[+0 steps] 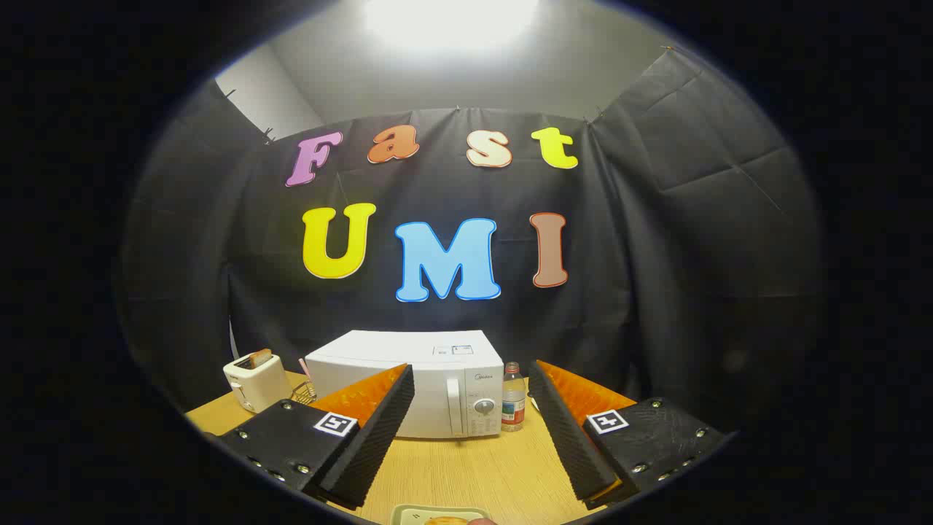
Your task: Open the microwave, put the food inside, and close the microwave door.
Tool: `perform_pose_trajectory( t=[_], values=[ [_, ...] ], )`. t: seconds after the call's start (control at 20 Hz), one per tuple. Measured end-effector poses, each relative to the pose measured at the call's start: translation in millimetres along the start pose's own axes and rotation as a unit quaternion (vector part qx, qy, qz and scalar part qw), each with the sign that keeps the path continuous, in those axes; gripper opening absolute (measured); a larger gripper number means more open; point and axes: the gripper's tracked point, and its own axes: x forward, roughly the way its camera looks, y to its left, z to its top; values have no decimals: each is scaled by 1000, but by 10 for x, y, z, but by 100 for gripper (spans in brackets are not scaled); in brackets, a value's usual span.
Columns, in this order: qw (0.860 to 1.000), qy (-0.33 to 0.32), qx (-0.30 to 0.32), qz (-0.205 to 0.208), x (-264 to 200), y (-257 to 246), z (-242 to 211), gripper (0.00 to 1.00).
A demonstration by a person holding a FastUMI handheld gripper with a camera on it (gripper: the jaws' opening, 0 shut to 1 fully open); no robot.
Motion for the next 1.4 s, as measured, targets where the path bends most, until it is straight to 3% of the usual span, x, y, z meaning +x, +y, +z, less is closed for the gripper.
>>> perform_pose_trajectory(
  t=[0.75, 1.4],
  values=[
    [1000, 1, -7, 25, -186, 119, 91, 99],
    [998, 6, -10, 56, 315, 133, -178, 99]
  ],
)
